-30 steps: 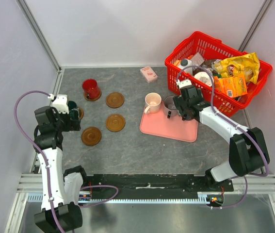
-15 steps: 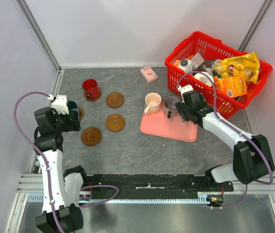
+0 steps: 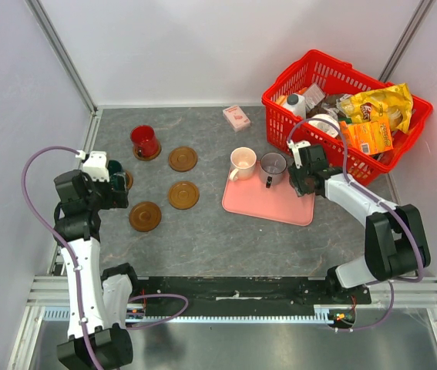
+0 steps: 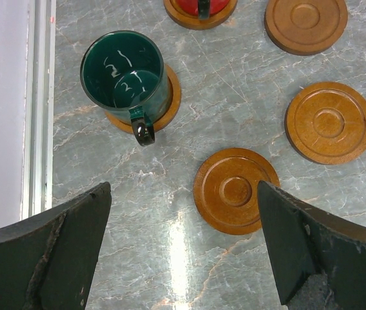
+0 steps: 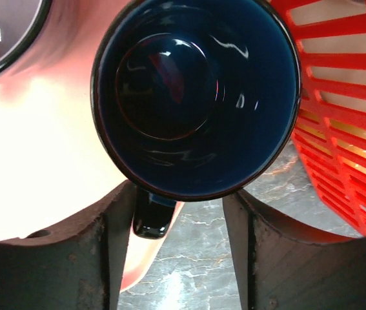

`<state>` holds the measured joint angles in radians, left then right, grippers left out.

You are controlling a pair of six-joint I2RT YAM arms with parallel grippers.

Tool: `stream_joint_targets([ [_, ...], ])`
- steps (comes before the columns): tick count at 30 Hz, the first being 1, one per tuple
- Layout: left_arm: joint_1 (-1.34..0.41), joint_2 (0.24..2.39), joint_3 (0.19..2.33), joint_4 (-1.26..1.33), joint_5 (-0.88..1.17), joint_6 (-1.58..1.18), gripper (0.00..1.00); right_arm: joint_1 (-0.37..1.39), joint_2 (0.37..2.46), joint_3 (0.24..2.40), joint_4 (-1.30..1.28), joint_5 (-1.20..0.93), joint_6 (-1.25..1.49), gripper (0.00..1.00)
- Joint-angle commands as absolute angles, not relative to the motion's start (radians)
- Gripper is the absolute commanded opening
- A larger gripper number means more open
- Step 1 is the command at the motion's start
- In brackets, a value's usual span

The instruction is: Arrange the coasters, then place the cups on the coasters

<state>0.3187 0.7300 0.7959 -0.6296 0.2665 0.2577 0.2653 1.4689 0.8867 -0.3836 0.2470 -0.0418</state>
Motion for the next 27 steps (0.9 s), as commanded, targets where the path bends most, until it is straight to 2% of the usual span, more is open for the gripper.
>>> stream_joint_targets([
  [1,0.325,0.710,0.788,-0.589,0.281,0.259,1.00,0.252,1.463,0.884,-0.391,0.169,-0.041,0.58],
  [5,0.327,0.716,0.790,-0.594,0.282,0.261,1.00,0.232,1.462,0.890,-0.400,0.146,-0.038,0.36],
  [10,0.328,0.713,0.792,-0.592,0.291,0.261,1.00,0.222,1.445,0.908,-0.446,0.118,-0.044,0.00],
  [17,0.327,0.713,0.792,-0.592,0.298,0.264,1.00,0.221,1.341,1.000,-0.624,0.083,-0.153,0.00],
  [27,0.331,0.703,0.790,-0.592,0.279,0.261,0.99,0.236,1.218,1.304,-0.977,-0.078,-0.311,0.00],
])
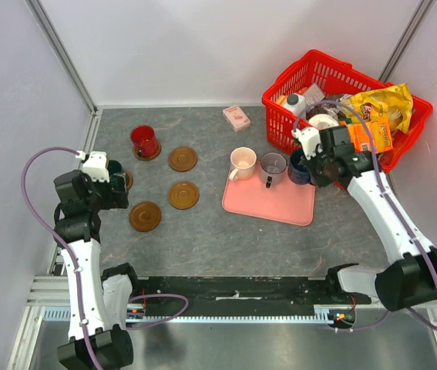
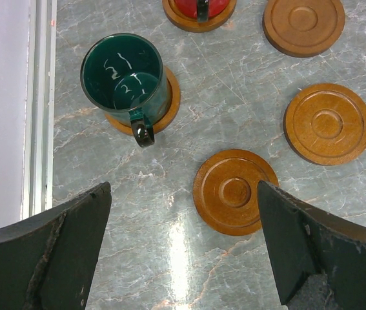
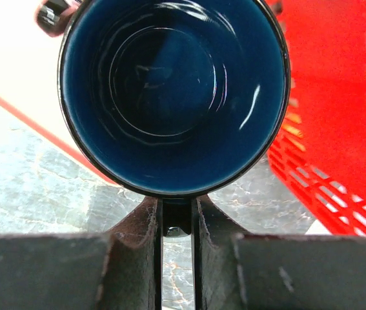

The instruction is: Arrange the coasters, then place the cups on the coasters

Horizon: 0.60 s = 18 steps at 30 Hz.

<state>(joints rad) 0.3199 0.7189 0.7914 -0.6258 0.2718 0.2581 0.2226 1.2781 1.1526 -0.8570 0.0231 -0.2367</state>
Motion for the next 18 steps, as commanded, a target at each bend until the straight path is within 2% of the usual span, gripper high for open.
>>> stream_joint_targets([
  [1,0.333,0.700,0.788,-0.589,0.282,0.259,0.99,0.248,1.218,1.334,-1.000,-0.092,-0.313,0.00],
  [5,0.333,0.715,0.798,-0.597,0.295,0.259,0.99,0.374,1.238,1.428,-1.000,-0.094,-0.267,0.00],
  [11,0.334,0.727,0.798,-0.591,0.281,0.253,0.99,0.621,1.399,1.558,-0.893,0.018,-0.207,0.00],
  [18,0.342,0.709,0.782,-0.572,0.262,0.259,0.99,0.804,1.774,1.869,-0.793,0.101,-0.221,0.00],
])
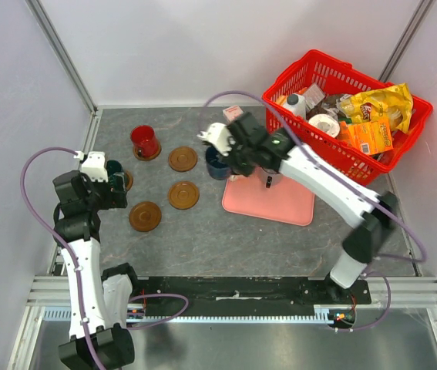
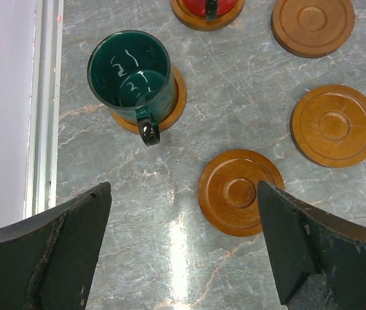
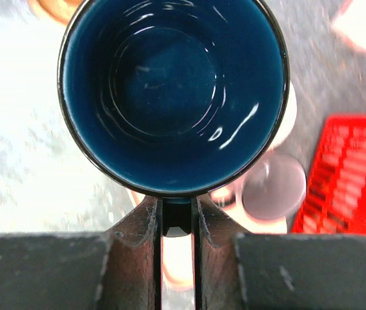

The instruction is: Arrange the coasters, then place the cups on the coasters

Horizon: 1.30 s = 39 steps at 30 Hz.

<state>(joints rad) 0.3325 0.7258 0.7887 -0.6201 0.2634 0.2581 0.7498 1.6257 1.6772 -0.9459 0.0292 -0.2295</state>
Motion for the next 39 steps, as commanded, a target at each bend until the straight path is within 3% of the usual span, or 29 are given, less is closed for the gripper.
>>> stream_joint_targets([
  [1,0.342,0.707,0.782,-0.572,0.262,0.261,0.99,0.810,1.839,1.931,-0.784,0.101,-0.221,0.00],
  [6,0.356,0.686,0.770,-0.560,0.279,0.270,0.99,0.833,2.133,2.270,-0.782,0.094,-0.193,0.00],
  [10,0.367,0.684,0.769,-0.561,0.298,0.272,0.99,0.845,2.278,2.396,-0.753,0.113,-0.183,0.00],
  [21,0.376,0.693,0.767,-0.557,0.314,0.272,0.99,0.841,2.362,2.316,-0.549,0.173,-0.209,0.00],
  [39,0.390,0.670,0.764,-0.557,0.334,0.273,0.99,0.796,2.456,2.307,-0.495,0.178,-0.189,0.00],
])
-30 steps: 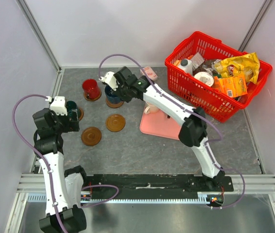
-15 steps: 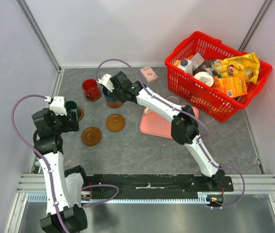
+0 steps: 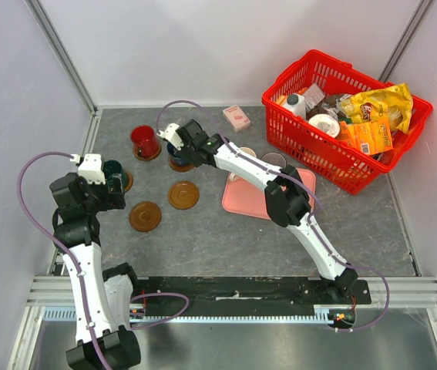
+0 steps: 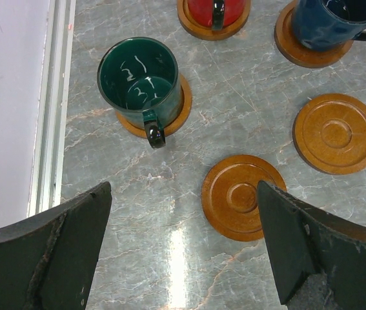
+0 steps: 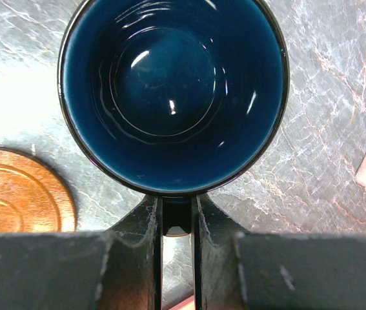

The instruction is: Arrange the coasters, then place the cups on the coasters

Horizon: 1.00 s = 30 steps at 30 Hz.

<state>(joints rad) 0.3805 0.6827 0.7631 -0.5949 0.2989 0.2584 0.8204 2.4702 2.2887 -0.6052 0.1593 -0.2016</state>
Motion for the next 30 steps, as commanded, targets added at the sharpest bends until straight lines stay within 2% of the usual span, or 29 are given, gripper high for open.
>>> stream_joint_targets([
  [1,0.390,0.669,0.764,-0.557,0.334,0.272,0.99,0.793,2.459,2.307,-0.494,0.173,-0.187,0.00],
  [30,0.390,0.680,0.759,-0.552,0.331,0.273,0.99,0.793,2.467,2.295,-0.523,0.077,-0.181,0.01],
])
